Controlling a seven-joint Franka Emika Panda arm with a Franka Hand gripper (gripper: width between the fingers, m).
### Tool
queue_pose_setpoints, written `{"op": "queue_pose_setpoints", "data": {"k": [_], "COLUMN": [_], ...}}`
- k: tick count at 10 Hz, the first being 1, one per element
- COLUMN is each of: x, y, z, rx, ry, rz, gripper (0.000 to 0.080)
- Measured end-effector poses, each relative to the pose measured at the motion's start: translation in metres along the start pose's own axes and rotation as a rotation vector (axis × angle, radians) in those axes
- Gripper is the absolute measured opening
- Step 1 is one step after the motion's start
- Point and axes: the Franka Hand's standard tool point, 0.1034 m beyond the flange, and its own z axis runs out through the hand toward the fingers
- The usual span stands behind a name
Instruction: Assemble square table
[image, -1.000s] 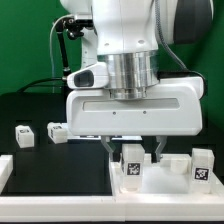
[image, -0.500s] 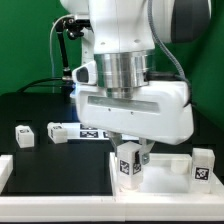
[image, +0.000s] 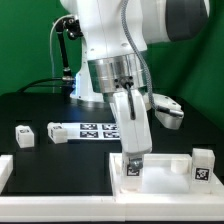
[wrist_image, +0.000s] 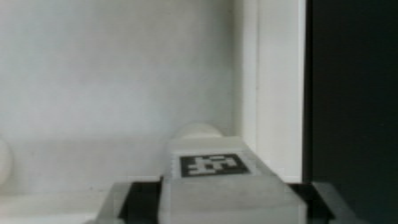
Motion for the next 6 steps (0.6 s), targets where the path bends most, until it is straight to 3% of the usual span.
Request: {"op": "queue_pose_setpoints", "data": {"k": [1,2,3,4,5,6], "x": [0.0001,0.0002,0.0001,0.0023,0.0025,0.0025], "y": [0.0002,0.0,-0.0015,-0.0013,-0.0013,-0.0012], "z": [0.0003,0.0005,0.0009,0.0015,0.0015,0.0016], "rx": [-0.001,-0.005,-0.01,-0.014,-0.014,-0.014], "ry": [0.0,0.008,0.012,0.007,0.008,0.008], "rz": [-0.019,-0.106,-0.35,-0.477,-0.49,-0.549], "gripper": [0.0295,0.037,0.0549,0.0549,0.0628,0.0643]}}
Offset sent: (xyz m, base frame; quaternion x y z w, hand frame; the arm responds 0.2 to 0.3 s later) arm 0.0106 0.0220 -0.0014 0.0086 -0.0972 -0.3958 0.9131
